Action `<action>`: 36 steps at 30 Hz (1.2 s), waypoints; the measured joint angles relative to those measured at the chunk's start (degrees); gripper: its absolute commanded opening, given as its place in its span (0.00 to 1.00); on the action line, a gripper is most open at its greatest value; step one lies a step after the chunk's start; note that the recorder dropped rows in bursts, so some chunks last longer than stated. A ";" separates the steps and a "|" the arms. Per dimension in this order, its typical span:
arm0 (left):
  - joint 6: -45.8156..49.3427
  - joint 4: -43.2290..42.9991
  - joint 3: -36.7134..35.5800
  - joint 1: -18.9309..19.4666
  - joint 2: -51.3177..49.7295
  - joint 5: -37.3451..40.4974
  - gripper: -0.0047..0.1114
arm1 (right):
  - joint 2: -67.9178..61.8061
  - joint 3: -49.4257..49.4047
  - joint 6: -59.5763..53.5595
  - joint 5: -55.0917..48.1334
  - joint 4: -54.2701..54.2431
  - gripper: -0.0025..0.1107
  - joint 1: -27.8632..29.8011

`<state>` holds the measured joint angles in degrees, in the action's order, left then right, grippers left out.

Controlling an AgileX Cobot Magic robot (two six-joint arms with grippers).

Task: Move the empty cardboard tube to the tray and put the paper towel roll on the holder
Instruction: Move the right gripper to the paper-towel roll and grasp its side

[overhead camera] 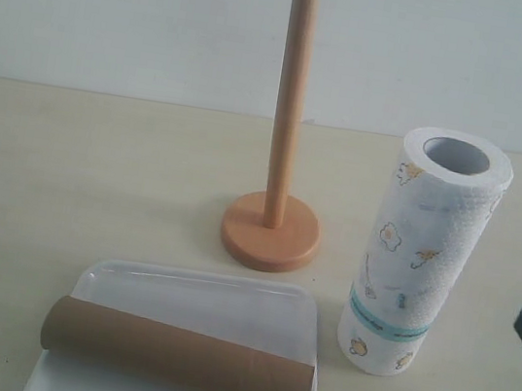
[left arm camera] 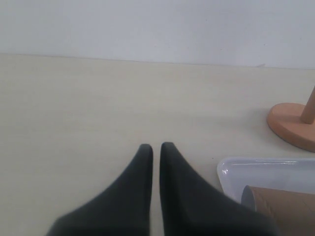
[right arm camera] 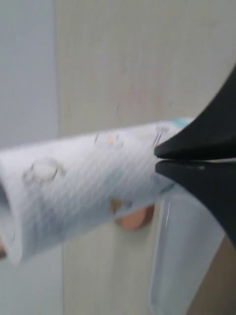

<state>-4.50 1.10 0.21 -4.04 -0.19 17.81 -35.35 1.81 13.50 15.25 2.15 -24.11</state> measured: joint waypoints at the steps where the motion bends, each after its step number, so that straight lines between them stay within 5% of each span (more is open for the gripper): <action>1: 0.00 0.00 0.00 0.00 0.00 0.00 0.08 | 0.00 0.00 0.76 1.56 1.06 0.02 -2.18; 4: 0.00 0.00 0.00 0.00 0.00 0.00 0.08 | 0.00 0.00 1.34 6.31 2.53 0.10 -8.73; 8: 0.00 0.00 0.00 0.00 0.00 0.00 0.08 | 0.00 0.00 0.24 6.95 2.19 0.85 -9.51; 9: 0.00 0.00 0.00 0.00 0.00 0.00 0.08 | -0.14 0.00 -0.57 7.18 2.19 0.95 -9.51; 25: 0.00 0.00 0.00 0.00 0.00 0.00 0.08 | -28.84 1.08 -16.47 34.41 -11.26 0.94 -9.51; 36: 0.00 0.00 0.00 0.00 0.00 0.00 0.08 | -47.30 10.74 -16.47 37.35 -12.00 0.94 -9.51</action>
<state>-4.50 1.10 0.21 -4.04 -0.19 17.81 -82.65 12.56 -2.96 52.59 -9.85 -33.63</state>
